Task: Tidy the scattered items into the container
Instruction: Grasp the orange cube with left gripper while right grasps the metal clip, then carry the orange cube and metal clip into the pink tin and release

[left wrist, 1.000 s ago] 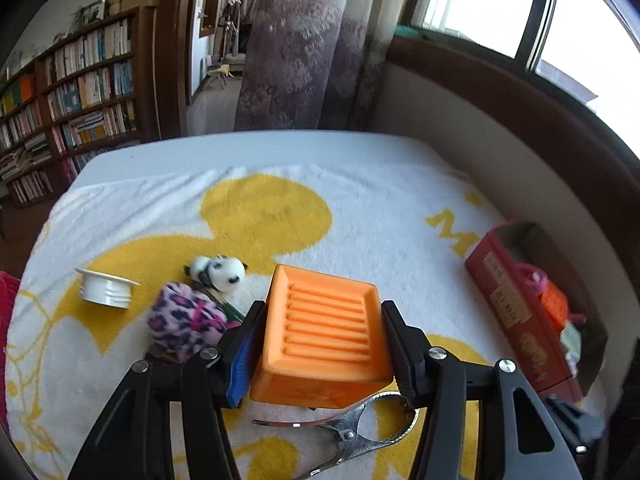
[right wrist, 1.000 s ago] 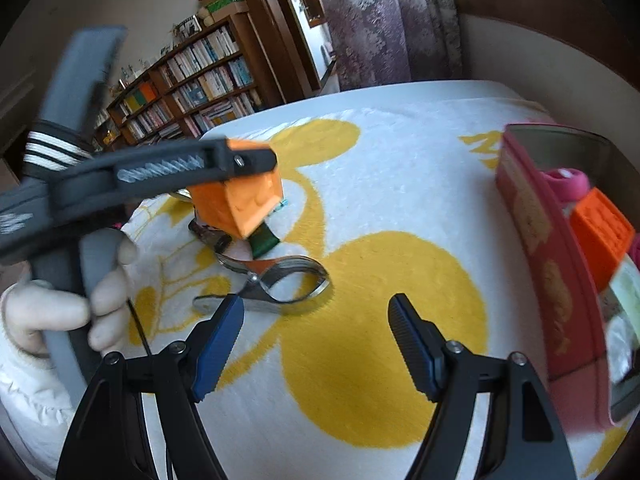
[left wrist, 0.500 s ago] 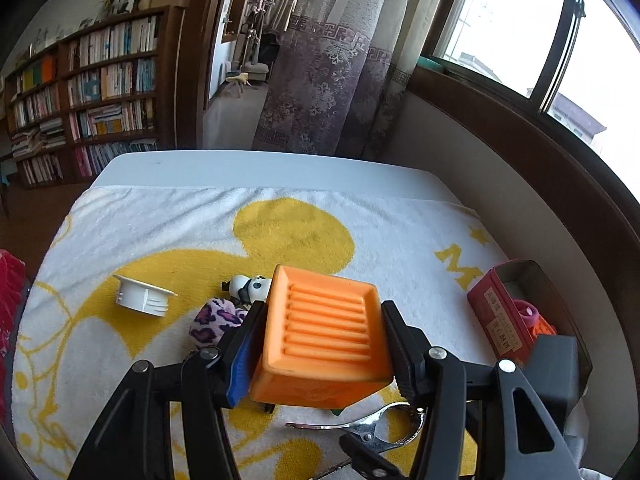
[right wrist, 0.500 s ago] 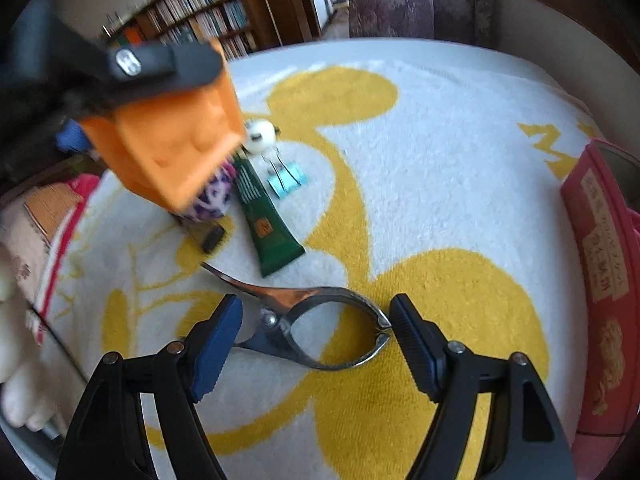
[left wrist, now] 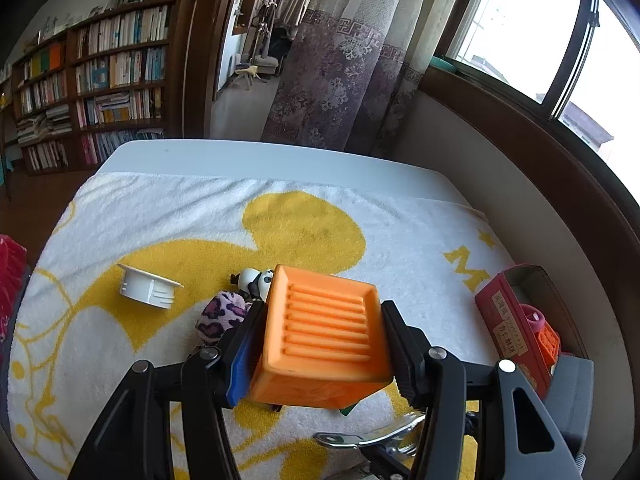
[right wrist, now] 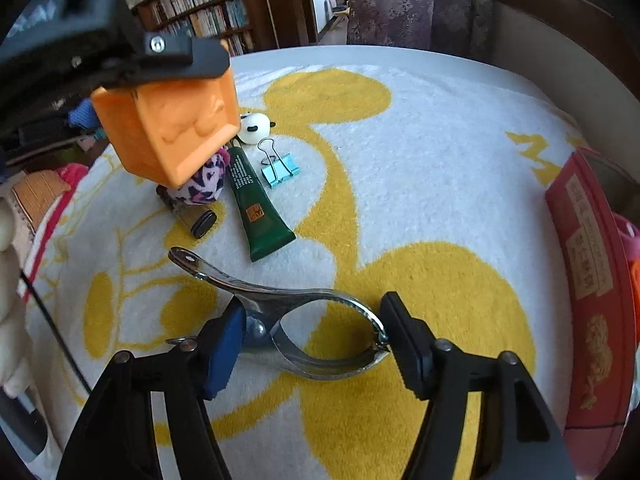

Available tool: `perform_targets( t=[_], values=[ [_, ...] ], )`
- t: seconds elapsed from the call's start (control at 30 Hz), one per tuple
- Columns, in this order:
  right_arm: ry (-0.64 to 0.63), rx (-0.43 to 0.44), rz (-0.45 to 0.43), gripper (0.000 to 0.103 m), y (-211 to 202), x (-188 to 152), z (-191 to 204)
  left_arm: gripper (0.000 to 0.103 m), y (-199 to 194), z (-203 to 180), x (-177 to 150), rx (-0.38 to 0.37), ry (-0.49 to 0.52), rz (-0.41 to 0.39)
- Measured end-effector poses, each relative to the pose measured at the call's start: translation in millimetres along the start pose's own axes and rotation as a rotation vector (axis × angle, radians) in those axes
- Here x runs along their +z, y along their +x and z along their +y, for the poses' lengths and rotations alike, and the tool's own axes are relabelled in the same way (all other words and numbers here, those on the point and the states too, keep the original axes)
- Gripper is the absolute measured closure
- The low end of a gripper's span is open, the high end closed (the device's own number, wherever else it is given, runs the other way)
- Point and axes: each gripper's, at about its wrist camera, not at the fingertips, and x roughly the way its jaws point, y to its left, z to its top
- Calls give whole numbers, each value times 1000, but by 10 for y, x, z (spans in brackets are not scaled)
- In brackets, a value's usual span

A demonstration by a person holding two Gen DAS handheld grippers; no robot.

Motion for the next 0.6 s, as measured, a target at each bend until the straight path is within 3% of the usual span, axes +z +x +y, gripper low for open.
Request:
perform_targets(
  t=[0.27,0.6],
  values=[
    [71,38,-87,33,-313,-163,-146,45,7,-84,-31,-3,23,4],
    [172,-47,-255,33,-938,-316,-554,45,-22,-316,-101,-15,81,9]
  ],
)
